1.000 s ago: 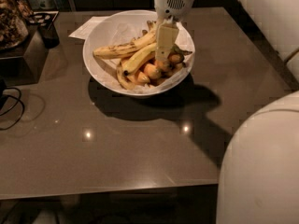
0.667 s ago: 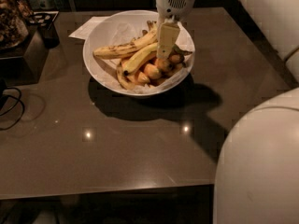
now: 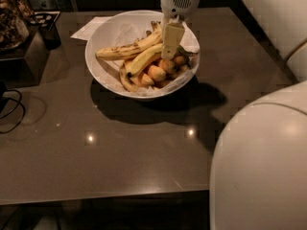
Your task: Pick banana from white bowl
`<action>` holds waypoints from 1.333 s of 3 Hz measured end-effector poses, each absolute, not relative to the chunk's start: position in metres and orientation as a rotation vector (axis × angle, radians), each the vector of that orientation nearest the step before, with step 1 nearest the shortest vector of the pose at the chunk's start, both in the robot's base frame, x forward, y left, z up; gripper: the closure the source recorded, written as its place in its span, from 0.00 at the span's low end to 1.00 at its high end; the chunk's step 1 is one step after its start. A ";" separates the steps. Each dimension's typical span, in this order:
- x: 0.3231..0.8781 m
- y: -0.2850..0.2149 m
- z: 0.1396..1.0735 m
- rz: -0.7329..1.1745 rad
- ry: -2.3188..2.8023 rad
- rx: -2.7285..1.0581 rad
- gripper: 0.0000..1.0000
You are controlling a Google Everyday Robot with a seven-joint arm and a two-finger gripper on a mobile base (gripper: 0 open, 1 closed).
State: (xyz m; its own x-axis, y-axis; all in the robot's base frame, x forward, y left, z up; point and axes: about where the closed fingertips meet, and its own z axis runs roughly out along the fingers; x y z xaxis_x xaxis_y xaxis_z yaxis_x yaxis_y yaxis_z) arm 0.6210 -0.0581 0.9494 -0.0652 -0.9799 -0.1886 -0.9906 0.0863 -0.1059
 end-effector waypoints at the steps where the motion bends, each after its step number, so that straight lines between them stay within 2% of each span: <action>1: 0.625 -0.057 0.946 0.080 2.149 -1.997 0.45; 4: 0.628 -0.048 0.932 0.166 2.149 -2.021 0.43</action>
Offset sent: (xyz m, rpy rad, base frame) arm -0.0253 -0.0109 -0.0127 -0.0592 0.1649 0.0334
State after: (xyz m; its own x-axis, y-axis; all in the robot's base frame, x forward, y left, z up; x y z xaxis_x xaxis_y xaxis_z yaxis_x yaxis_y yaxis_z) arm 0.6284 -0.0479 0.9323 -0.0548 -0.9758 -0.2115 -0.9968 0.0660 -0.0460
